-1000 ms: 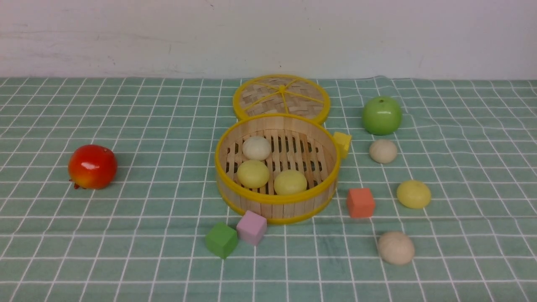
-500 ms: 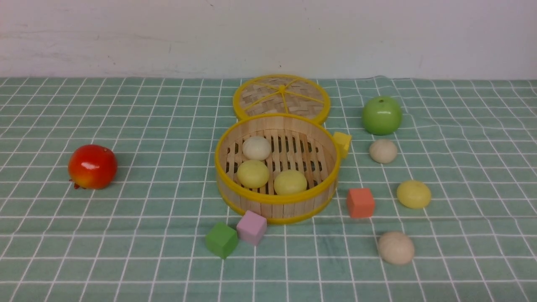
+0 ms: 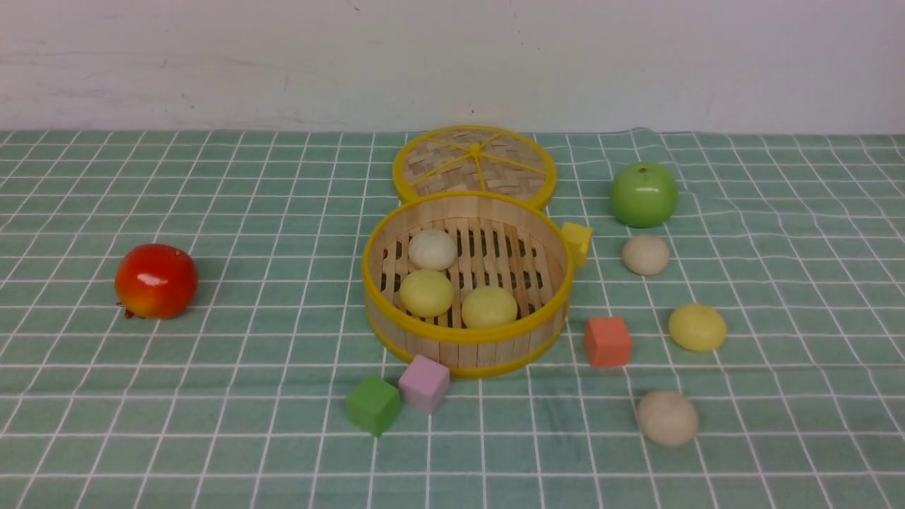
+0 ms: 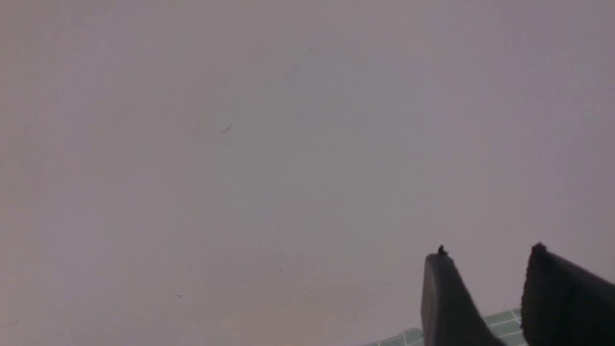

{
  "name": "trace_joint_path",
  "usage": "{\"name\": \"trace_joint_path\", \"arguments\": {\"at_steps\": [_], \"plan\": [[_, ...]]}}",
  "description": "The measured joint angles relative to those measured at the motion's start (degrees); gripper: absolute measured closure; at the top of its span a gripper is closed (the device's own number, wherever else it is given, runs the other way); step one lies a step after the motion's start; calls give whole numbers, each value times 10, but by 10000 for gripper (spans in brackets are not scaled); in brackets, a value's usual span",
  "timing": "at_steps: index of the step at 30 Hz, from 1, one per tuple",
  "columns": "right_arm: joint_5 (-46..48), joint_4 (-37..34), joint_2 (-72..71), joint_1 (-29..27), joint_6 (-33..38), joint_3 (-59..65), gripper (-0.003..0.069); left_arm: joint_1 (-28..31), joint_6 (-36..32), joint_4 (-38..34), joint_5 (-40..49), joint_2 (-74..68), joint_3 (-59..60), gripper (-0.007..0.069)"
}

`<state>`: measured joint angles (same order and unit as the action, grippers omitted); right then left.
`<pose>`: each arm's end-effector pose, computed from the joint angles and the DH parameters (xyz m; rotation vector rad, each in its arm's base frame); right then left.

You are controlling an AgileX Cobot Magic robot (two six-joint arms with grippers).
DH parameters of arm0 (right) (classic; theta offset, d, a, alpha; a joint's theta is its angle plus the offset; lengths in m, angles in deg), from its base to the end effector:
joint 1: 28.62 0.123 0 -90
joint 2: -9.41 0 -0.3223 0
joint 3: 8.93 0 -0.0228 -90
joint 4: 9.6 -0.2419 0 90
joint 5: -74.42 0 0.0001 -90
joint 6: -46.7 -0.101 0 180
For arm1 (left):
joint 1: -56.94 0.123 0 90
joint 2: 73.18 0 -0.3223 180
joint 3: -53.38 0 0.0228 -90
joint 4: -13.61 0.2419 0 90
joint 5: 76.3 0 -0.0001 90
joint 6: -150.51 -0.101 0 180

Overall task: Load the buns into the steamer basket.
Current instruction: Use the right arm to grab a steamed stuffed bun

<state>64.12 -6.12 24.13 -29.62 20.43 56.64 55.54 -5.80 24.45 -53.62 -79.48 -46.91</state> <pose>0.0178 0.0008 0.3026 0.2445 1.2042 0.3390 0.0151 0.0070 0.1662 -0.2514 1.8745 -0.1110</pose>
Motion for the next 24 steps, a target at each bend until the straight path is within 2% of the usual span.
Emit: {"name": "trace_joint_path", "arguments": {"at_steps": [5,8,9,10,16,21,22,23,24], "plan": [[221,9,144,0,7,-228,419,0,0,0,0,0,0,547],[334,35,222,0,27,-290,419,0,0,0,0,0,0,546],[334,35,227,0,27,-290,419,0,0,0,0,0,0,546],[372,51,264,0,31,-298,419,0,0,0,0,0,0,544],[415,64,373,0,35,-279,419,0,0,0,0,0,0,539],[437,-4,465,0,58,-272,419,0,0,0,0,0,0,537],[438,-51,500,0,94,-272,419,0,0,0,0,0,0,536],[439,-56,508,0,105,-272,419,0,0,0,0,0,0,536],[442,-103,541,0,146,-272,419,0,0,0,0,0,0,534]]}}
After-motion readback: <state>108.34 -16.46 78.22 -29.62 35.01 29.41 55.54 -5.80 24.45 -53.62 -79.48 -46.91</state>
